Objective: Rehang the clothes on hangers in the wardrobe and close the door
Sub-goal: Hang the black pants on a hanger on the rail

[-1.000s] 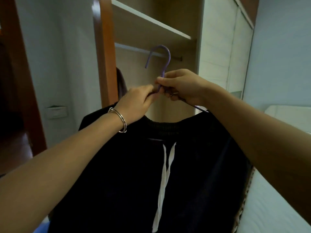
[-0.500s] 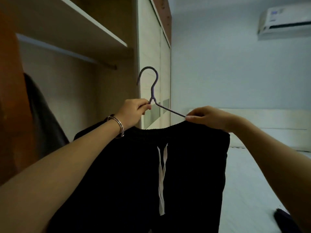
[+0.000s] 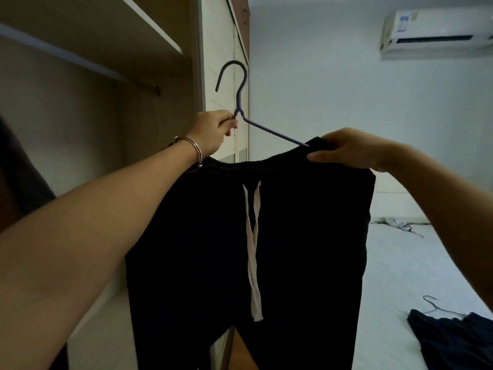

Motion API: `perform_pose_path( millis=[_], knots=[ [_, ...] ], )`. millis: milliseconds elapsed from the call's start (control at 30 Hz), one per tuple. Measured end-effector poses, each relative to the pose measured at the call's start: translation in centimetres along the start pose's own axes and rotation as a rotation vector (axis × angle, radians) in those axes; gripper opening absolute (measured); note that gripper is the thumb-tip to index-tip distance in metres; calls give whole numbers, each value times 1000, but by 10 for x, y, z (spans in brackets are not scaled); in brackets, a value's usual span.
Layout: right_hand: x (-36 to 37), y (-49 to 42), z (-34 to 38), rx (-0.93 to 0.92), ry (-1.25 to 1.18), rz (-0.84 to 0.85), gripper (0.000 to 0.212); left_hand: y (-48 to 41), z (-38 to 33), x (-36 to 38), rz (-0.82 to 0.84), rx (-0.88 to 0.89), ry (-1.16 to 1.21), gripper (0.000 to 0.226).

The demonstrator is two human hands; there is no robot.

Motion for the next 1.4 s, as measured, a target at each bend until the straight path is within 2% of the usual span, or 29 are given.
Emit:
perform_pose_path(
  millis=[67, 200, 333, 467, 567, 667, 767, 833, 933, 1000, 1067, 1133, 1200, 1400],
  knots=[
    [0, -14, 1, -24, 54, -170, 36, -9, 7, 1, -14, 21, -38, 27],
    [14, -39, -10, -55, -152, -426, 30, -28, 28, 9, 1, 34, -81, 31],
    [22, -80, -24, -85, -258, -542, 34, -60, 48, 19, -9, 8, -129, 39],
    [21, -137, -44, -161, -391, -628, 24, -102, 66, 32, 43, -24, -96, 47],
    [23, -177, -48, -220, -276, -650, 21, -138, 84, 47, 45, -73, -17, 36],
    [34, -212, -41, -304, -197, -633, 23, -170, 98, 60, 89, -107, 25, 31],
    [41, -238, -39, -302, -198, -678, 25, -191, 103, 71, 124, -118, -5, 31],
    [46, -254, -38, -310, -181, -642, 29, -201, 107, 76, 131, -121, -19, 32],
    [61, -268, -36, -381, -91, -423, 41, -209, 118, 77, 130, -138, -16, 32],
    [57, -274, -45, -381, -116, -414, 50, -211, 126, 73, 119, -149, 14, 32],
    [53, -285, -56, -357, -138, -356, 48, -212, 132, 71, 117, -144, 59, 33],
    [66, -296, -63, -283, -166, -119, 52, -215, 134, 70, 118, -127, 105, 34],
    [77, -304, -61, -247, -150, -1, 43, -218, 136, 68, 116, -121, 105, 34],
    [88, -322, -47, -272, -254, -205, 35, -215, 163, 52, 144, -78, 117, 19]
  ],
)
Point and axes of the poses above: each hand's wrist, its own y-axis away from the middle knuckle, its own x-axis out of the palm, z = x × y, the point moved 7 cm from there along -y, towards the middle knuckle, and after that the axes turned 11 degrees about -x, right-handed, at the moved point
